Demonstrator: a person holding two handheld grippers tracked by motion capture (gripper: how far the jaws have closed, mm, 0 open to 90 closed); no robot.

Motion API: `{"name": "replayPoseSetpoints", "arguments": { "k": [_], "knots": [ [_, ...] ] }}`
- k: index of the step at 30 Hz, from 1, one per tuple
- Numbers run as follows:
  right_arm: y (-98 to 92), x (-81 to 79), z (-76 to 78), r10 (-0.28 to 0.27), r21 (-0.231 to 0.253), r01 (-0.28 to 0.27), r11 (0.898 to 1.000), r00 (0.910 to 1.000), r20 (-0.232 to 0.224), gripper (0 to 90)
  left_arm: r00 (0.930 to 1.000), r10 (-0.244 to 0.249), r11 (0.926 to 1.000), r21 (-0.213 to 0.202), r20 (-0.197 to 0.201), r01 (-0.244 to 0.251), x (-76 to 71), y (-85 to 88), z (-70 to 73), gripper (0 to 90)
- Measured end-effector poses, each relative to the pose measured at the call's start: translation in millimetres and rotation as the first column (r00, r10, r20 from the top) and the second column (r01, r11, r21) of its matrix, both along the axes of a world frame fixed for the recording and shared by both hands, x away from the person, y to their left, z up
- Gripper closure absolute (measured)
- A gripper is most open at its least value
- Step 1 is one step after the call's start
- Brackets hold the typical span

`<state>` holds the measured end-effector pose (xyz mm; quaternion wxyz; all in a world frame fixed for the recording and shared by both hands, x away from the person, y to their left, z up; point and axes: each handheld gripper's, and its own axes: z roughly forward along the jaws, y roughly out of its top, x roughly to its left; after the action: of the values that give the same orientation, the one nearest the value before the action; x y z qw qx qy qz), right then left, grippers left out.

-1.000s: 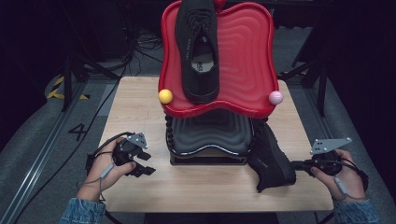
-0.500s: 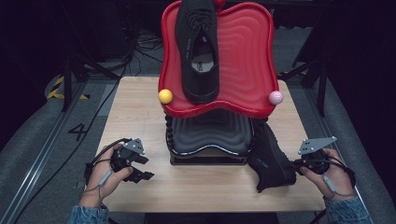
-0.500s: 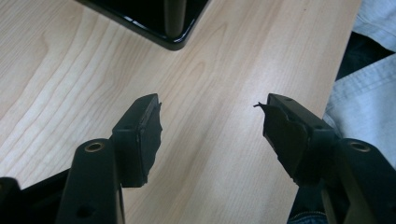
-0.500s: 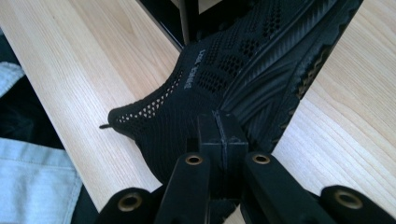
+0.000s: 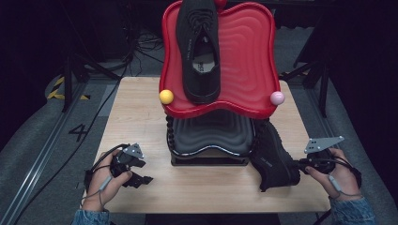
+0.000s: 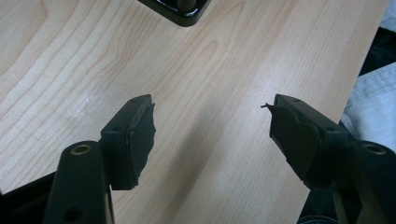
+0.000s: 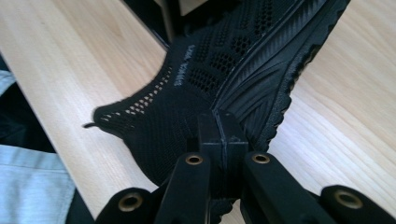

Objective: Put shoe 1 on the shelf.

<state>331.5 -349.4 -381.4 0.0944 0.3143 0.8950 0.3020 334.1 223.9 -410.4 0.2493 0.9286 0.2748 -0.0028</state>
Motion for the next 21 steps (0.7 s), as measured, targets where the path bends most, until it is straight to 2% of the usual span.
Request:
{"name": "replayPoseSetpoints", "arguments": {
  "k": [3, 5, 7, 9, 12, 14, 16, 18, 20, 21],
  "knots": [
    [-6.8, -0.2, 2.5, -0.035, -0.012, 0.035, 0.999, 0.9993, 0.011, 90.0, 1.0, -0.004, 0.9999, 0.012, -0.003, 0.004, 0.7, -1.8, -2.6, 31.0],
    [-12.0, 0.2, 3.6, -0.069, -0.02, 0.069, 0.997, 0.9974, 0.021, 90.0, 1.0, -0.001, 1.0, 0.004, -0.01, 0.001, 0.4, -3.0, -4.4, 30.9],
    [-18.1, 0.3, 4.1, -0.128, -0.049, 0.13, 0.99, 0.991, 0.04, 90.0, 0.9997, -0.01, 0.9996, -0.027, -0.023, 0.009, 0.2, -5.1, -4.7, 30.9],
    [-23.9, 1.0, 3.8, -0.167, -0.08, 0.17, 0.982, 0.9847, 0.051, 90.0, 0.9995, -0.015, 0.9994, -0.033, -0.028, 0.014, -0.7, -8.0, -3.9, 30.6],
    [-30.9, 2.6, 1.3, -0.205, -0.101, 0.209, 0.973, 0.9773, 0.055, 90.0, 0.9991, -0.028, 0.9993, -0.026, -0.032, 0.028, -2.0, -13.3, -1.8, 30.4],
    [-35.5, 1.7, 2.2, -0.223, -0.086, 0.23, 0.969, 0.9712, 0.082, 90.0, 0.9989, -0.039, 0.9989, -0.025, -0.028, 0.038, -3.0, -16.0, -0.6, 30.2],
    [-37.5, -1.8, 11.4, -0.229, -0.086, 0.241, 0.967, 0.9653, 0.125, 90.0, 0.9985, -0.045, 0.9984, -0.034, -0.031, 0.044, -4.2, -17.6, 0.0, 30.1],
    [-38.9, -5.6, 20.3, -0.245, -0.093, 0.263, 0.96, 0.9538, 0.174, 90.0, 0.9982, -0.051, 0.9982, -0.033, -0.031, 0.05, -4.7, -18.4, 1.3, 30.1],
    [-41.1, -9.3, 27.5, -0.239, -0.05, 0.251, 0.967, 0.9545, 0.178, 90.0, 0.9983, -0.052, 0.998, -0.037, -0.027, 0.051, -5.1, -18.8, 2.5, 30.0],
    [-41.4, -10.6, 29.4, -0.237, -0.046, 0.248, 0.968, 0.9547, 0.18, 90.0, 0.9981, -0.055, 0.9976, -0.044, -0.027, 0.054, -5.0, -18.6, 2.7, 30.0]
  ]
}}
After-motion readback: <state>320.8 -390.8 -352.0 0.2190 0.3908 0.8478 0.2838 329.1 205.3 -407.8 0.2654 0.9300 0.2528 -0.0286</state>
